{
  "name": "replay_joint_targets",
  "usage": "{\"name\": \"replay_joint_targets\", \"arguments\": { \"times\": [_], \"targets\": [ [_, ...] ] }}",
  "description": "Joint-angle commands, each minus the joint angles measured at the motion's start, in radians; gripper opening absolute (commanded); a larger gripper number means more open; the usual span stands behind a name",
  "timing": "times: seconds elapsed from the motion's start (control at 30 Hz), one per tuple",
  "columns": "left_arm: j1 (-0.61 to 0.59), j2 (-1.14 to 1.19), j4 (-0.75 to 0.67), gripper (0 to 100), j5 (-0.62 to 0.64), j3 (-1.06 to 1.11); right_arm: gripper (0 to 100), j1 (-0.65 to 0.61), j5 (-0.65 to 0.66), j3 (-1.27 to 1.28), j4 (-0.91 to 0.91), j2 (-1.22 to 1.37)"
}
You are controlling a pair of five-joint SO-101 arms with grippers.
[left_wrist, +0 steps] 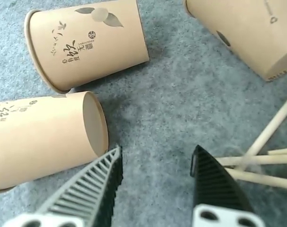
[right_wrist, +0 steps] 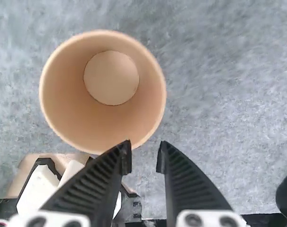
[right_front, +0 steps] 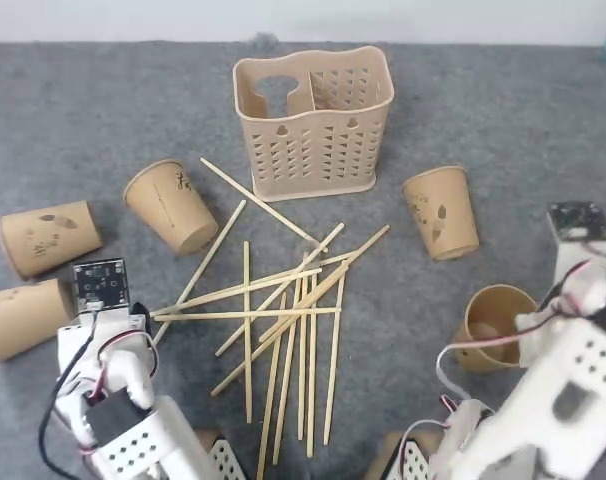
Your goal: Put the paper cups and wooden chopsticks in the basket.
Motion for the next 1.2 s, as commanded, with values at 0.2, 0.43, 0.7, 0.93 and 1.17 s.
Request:
{"name": "replay_joint_targets", "arguments": {
  "times": [0.2,0.43,0.7,0.93,1.17],
  "targets": [
    [-0.006,-0.002,-0.002,22,-0.011,-0.008,9.4,0.013,0.008,0.175,-0.193,-0.056],
    [-0.006,-0.002,0.0,22,-0.011,-0.008,3.5,0.01,-0.044,0.199,-0.294,0.042],
    [-0.006,-0.002,0.0,22,-0.011,-0.008,0.8,0.015,-0.044,0.029,-0.2,0.166],
    [-0.008,-0.002,0.002,22,-0.009,-0.008,0.8,0.007,-0.049,-0.351,0.051,0.222],
    [-0.008,-0.002,0.002,22,-0.009,-0.008,0.7,0.008,-0.081,-0.549,0.051,0.308]
  ]
}}
